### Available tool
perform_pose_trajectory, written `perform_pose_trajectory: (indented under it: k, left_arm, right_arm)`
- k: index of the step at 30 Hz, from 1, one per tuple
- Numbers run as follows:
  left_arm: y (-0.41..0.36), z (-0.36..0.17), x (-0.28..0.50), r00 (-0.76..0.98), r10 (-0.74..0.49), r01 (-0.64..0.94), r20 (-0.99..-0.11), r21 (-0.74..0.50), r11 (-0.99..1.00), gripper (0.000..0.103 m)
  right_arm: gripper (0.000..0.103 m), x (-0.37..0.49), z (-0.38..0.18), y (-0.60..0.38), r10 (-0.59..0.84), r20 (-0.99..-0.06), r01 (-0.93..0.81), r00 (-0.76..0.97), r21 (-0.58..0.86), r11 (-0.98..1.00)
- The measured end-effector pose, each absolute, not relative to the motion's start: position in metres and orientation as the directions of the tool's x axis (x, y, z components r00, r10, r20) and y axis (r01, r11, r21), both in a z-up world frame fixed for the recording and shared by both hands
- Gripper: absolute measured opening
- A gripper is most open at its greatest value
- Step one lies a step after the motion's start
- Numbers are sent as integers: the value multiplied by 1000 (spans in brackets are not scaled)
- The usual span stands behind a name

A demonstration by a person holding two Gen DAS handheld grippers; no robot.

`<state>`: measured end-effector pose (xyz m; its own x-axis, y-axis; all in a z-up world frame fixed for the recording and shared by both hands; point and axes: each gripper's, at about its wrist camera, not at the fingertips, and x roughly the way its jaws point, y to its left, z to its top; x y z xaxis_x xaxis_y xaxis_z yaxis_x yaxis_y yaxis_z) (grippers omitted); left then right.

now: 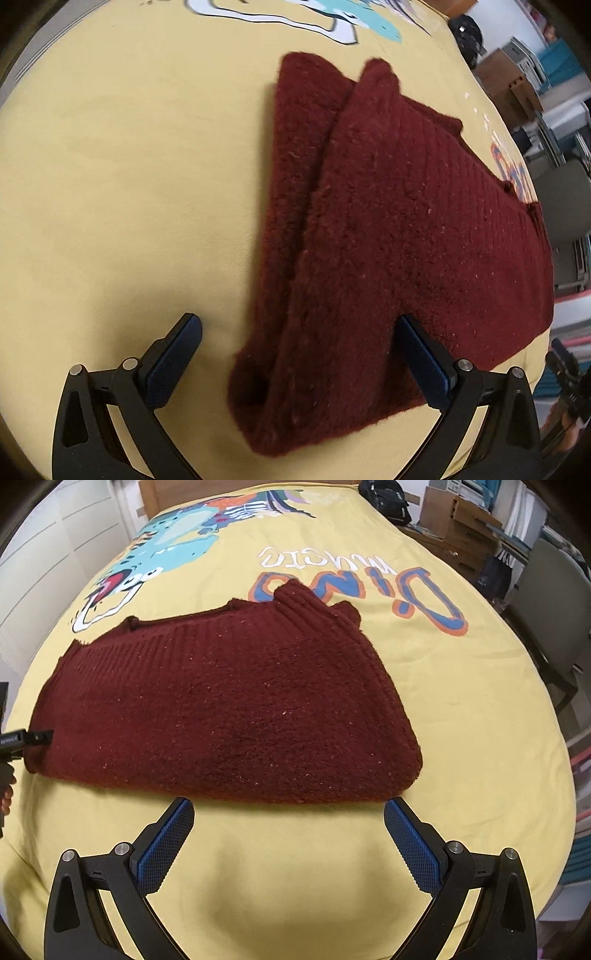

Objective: Fold small clothes

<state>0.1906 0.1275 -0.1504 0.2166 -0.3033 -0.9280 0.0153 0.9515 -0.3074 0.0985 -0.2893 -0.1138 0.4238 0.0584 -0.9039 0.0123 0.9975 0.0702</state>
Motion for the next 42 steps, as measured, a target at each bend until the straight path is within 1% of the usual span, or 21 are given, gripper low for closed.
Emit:
perform_pose_trajectory:
  k: [3, 5, 7, 8, 10, 13, 15, 18, 21, 23, 27, 31, 34, 38, 39, 42]
  left_arm:
    - [121, -149, 193, 182, -316, 63, -931, -310, 949, 102]
    - [116, -148, 193, 176, -321, 84, -931, -310, 947, 94]
    - [117, -147, 195, 173, -369, 102, -913, -356, 929, 59]
    - [115, -145, 194, 166, -388, 99, -906, -376, 921, 56]
    - [110, -140, 192, 164, -404, 116, -900, -389, 914, 35]
    - [100, -128, 189, 179, -396, 146, -901, -374, 916, 28]
    - [94, -118, 187, 194, -389, 154, -901, -364, 919, 27]
    - [83, -93, 187, 220, -418, 154, -881, -392, 907, 25]
    - [56, -70, 190, 250, -421, 194, -872, -381, 904, 25]
    - [37, -49, 191, 262, -446, 224, -856, -396, 891, 24]
    - [-19, -15, 196, 273, -453, 300, -849, -372, 878, 23]
    - [-81, -2, 208, 261, -465, 359, -846, -362, 860, 23]
    - [-135, -2, 209, 244, -470, 416, -848, -346, 841, 23]
    - [-199, -20, 212, 204, -465, 462, -861, -334, 821, 23]
    - [-218, -29, 211, 191, -453, 474, -871, -322, 820, 23]
    - [-243, -56, 199, 168, -386, 485, -907, -265, 833, 23]
  right_arm:
    - [102, 98, -115, -291, 50, -906, 11, 420, 60, 998]
    - [102, 98, -116, -293, 53, -907, 11, 418, 64, 998]
    - [102, 98, -116, -295, 61, -906, 12, 418, 72, 997]
    - [102, 98, -116, -298, 65, -905, 16, 421, 79, 997]
    - [102, 98, -116, -302, 64, -904, 27, 423, 83, 996]
    - [102, 97, -114, -308, 59, -902, 33, 427, 81, 996]
    - [102, 96, -112, -313, 56, -900, 36, 432, 79, 996]
    - [102, 92, -107, -321, 55, -896, 44, 441, 82, 996]
    - [102, 89, -101, -329, 50, -892, 58, 449, 85, 995]
    - [102, 86, -95, -336, 52, -886, 67, 461, 93, 993]
    - [102, 81, -84, -354, 51, -871, 90, 488, 108, 990]
    - [102, 76, -73, -375, 39, -856, 117, 515, 116, 986]
    - [102, 73, -66, -391, 26, -852, 137, 523, 114, 984]
    - [102, 71, -68, -409, -8, -871, 166, 491, 85, 982]
    - [102, 70, -70, -413, -14, -881, 178, 473, 80, 981]
    - [102, 64, -78, -424, -15, -895, 203, 445, 84, 976]
